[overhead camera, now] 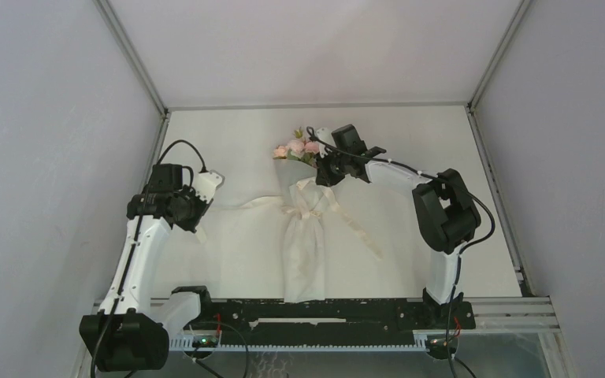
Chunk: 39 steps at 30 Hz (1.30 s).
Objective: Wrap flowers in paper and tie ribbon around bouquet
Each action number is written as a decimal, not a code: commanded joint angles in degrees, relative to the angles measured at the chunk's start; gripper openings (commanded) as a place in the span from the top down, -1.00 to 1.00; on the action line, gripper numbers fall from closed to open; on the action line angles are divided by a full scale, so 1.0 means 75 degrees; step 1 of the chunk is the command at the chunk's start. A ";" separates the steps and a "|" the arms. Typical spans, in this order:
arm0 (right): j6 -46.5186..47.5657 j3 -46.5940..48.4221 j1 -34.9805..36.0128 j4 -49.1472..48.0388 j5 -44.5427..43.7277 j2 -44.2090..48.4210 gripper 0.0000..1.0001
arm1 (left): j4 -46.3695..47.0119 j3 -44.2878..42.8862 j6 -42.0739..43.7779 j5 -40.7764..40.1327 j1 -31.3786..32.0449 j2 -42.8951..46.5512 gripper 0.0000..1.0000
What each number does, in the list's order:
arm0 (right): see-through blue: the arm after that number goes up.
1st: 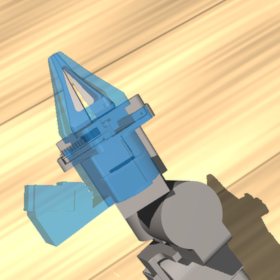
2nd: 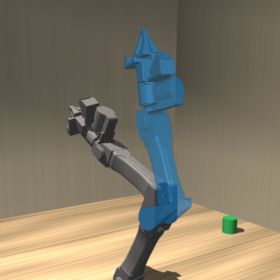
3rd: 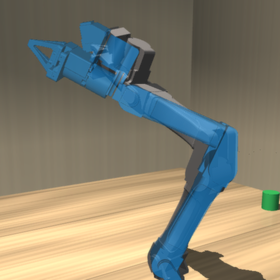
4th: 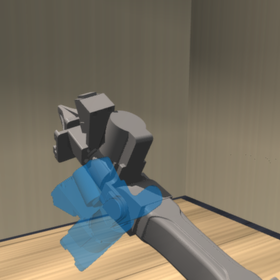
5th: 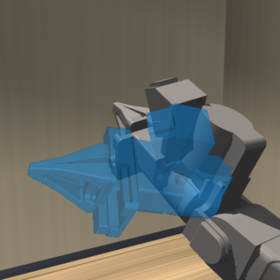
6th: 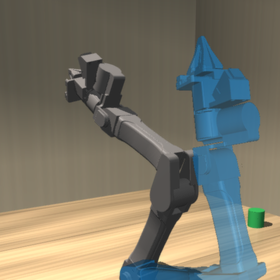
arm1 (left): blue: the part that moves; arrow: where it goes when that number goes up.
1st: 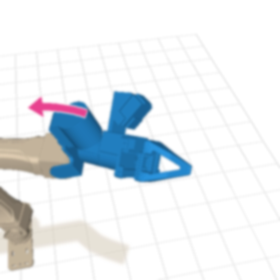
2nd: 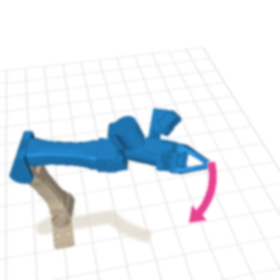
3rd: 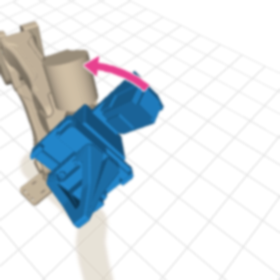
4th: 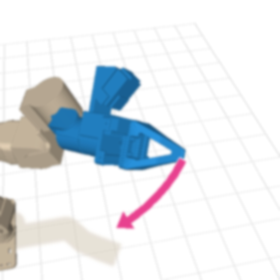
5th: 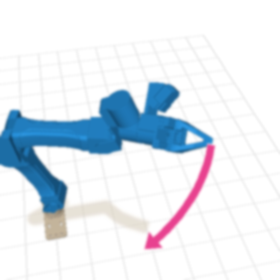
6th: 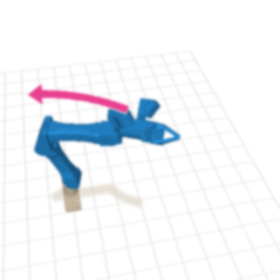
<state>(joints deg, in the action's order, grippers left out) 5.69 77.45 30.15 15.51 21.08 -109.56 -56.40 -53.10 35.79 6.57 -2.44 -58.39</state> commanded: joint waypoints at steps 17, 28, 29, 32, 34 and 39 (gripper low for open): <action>-0.2221 -0.1507 -0.0419 0.0877 -0.1440 0.3183 1.00 | 0.0840 0.1342 0.0012 -0.3293 -0.0186 0.1291 1.00; -0.4857 -0.5594 -0.3740 0.0314 0.0158 0.6033 1.00 | 0.2646 0.2949 0.1774 -0.4526 -0.1687 0.1298 1.00; -0.4846 -0.5746 -0.3919 0.0373 0.0260 0.6075 1.00 | 0.2773 0.2908 0.1906 -0.4455 -0.1988 0.1181 1.00; -0.4754 -0.6021 -0.4647 0.0506 0.0377 0.6081 1.00 | 0.2971 0.2635 0.2156 -0.4073 -0.2781 0.0836 1.00; -0.4772 -0.6138 -0.5121 0.0462 0.0611 0.5985 1.00 | 0.3287 0.2572 0.2379 -0.4081 -0.3171 0.0651 1.00; -0.4754 -0.6237 -0.5681 0.0295 0.0803 0.5678 1.00 | 0.3895 0.2530 0.2875 -0.4068 -0.3921 0.0355 1.00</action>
<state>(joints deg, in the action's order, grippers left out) -28.91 30.63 -9.98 20.73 25.61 -65.63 -34.17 -31.75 52.21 -22.92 -27.62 -54.78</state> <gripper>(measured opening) 0.006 0.005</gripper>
